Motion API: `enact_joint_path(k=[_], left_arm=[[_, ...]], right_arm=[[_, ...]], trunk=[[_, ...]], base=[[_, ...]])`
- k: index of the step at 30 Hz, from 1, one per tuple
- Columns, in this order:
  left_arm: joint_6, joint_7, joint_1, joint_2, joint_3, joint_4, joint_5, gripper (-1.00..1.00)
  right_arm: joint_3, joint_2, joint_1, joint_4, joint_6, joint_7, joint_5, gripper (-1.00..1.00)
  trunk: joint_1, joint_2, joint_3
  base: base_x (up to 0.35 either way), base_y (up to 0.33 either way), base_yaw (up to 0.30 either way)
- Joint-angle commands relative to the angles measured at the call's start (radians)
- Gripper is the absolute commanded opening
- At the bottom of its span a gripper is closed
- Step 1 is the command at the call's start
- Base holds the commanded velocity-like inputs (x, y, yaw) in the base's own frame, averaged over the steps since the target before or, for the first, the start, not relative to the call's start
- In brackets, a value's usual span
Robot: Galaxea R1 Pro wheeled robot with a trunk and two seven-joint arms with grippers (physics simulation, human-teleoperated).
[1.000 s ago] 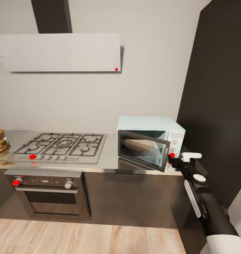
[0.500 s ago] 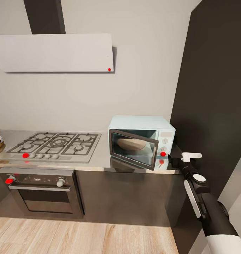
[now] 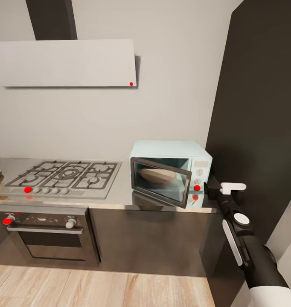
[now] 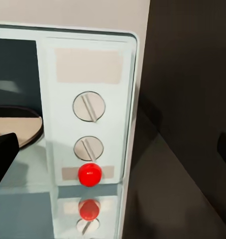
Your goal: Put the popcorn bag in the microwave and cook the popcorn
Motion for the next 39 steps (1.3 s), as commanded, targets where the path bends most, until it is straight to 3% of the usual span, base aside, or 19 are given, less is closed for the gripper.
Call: enact_joint_path(k=[1,6,9,16,39], left_arm=[[-0.003,0.000,-0.001,-0.001,0.004,0.001,0.000,1.00],[-0.003,0.000,0.000,-0.001,0.003,0.000,0.001,1.00],[-0.003,0.000,0.000,-0.001,0.005,0.001,0.001,1.00],[-0.003,0.000,0.000,-0.001,0.003,0.000,0.000,1.00],[-0.003,0.000,0.000,-0.001,0.002,0.002,0.002,1.00]], right_arm=[[0.002,-0.001,-0.001,-0.001,0.005,-0.003,-0.001,1.00],[0.011,0.000,-0.001,0.000,0.004,-0.002,-0.001,1.00],[0.056,-0.006,-0.001,0.009,-0.002,-0.002,0.001,1.00],[0.092,-0.005,-0.001,0.014,0.005,0.000,-0.001,1.00],[0.092,-0.007,-0.002,0.016,0.008,0.026,-0.008,1.00]], trunk=[[0.000,-0.001,-0.001],[0.000,-0.001,-0.001],[0.000,-0.001,-0.001],[0.000,-0.001,-0.001],[0.000,-0.001,-0.001]], base=[[0.112,-0.033,0.000],[0.019,-0.006,0.000],[0.099,0.000,0.000],[0.103,0.000,0.000],[0.071,-0.006,0.000]])
